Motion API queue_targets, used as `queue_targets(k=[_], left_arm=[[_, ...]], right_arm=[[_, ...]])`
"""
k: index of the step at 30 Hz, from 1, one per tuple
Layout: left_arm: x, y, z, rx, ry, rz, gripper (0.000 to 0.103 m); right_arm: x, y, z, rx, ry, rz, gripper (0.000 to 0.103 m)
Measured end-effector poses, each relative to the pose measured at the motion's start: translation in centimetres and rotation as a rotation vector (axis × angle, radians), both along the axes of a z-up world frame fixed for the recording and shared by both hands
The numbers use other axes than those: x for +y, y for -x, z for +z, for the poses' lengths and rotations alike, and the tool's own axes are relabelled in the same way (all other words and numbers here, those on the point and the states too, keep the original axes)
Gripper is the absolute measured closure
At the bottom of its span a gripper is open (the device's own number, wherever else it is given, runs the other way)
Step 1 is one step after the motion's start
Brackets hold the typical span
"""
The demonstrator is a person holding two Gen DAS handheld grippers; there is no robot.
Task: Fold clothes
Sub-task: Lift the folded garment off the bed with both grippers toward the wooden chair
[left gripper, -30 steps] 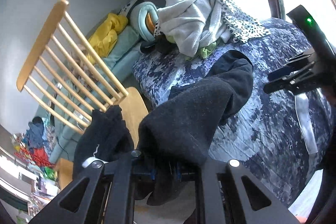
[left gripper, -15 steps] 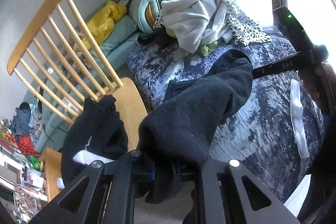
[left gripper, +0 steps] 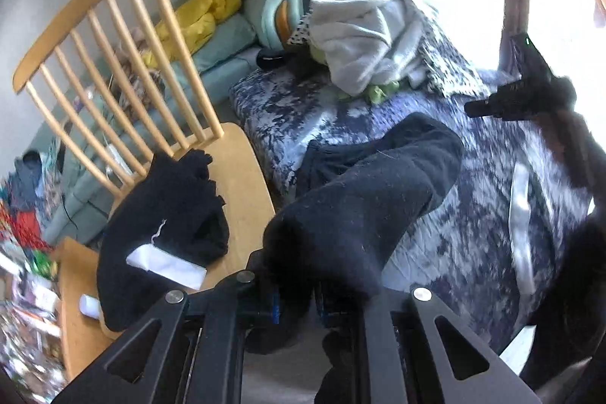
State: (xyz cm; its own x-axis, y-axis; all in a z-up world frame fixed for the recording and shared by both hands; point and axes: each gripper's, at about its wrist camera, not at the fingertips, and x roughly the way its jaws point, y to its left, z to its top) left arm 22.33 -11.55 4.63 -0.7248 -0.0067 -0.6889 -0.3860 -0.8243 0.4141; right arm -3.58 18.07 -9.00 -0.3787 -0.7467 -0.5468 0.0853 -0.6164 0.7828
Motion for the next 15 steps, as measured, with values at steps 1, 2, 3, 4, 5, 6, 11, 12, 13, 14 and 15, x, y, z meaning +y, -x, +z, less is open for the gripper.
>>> queue_targets(k=[1, 2, 3, 4, 5, 6, 11, 12, 13, 14, 15], left_arm=[[0.3, -0.4, -0.2, 0.005, 0.016, -0.015, 0.089], [0.6, -0.9, -0.3, 0.007, 0.035, -0.035, 0.089], [1.0, -1.6, -0.6, 0.011, 0.063, -0.064, 0.089], [1.3, -2.2, -1.0, 0.015, 0.092, -0.089, 0.089], [1.5, -2.8, -1.3, 0.018, 0.119, -0.111, 0.089], [1.7, -3.4, -1.7, 0.02, 0.146, -0.134, 0.089], [2.6, -6.6, -3.8, 0.032, 0.262, -0.256, 0.089], [2.7, -7.2, -4.1, 0.041, 0.283, -0.276, 0.089], [2.7, -7.7, -4.5, 0.048, 0.304, -0.296, 0.089], [2.6, -8.1, -4.7, 0.051, 0.317, -0.313, 0.089], [2.5, -8.5, -4.9, 0.047, 0.322, -0.327, 0.089]], right_arm=[[-0.3, -0.8, -0.5, -0.049, 0.025, 0.006, 0.05], [-0.6, -1.6, -1.0, -0.097, 0.051, 0.013, 0.029], [-0.8, -2.4, -1.5, -0.146, 0.076, 0.019, 0.023], [-1.2, -3.3, -2.3, -0.195, 0.127, 0.029, 0.02], [-1.9, -4.4, -3.4, -0.262, 0.209, 0.043, 0.019], [-2.6, -5.1, -4.4, -0.313, 0.278, 0.049, 0.019], [-5.4, -5.5, -8.5, -0.487, 0.523, -0.045, 0.017], [-5.8, -5.3, -9.1, -0.517, 0.545, -0.066, 0.017], [-6.2, -5.0, -9.6, -0.534, 0.561, -0.09, 0.017], [-6.5, -4.8, -9.9, -0.546, 0.575, -0.115, 0.017], [-6.8, -4.5, -10.3, -0.558, 0.588, -0.139, 0.017]])
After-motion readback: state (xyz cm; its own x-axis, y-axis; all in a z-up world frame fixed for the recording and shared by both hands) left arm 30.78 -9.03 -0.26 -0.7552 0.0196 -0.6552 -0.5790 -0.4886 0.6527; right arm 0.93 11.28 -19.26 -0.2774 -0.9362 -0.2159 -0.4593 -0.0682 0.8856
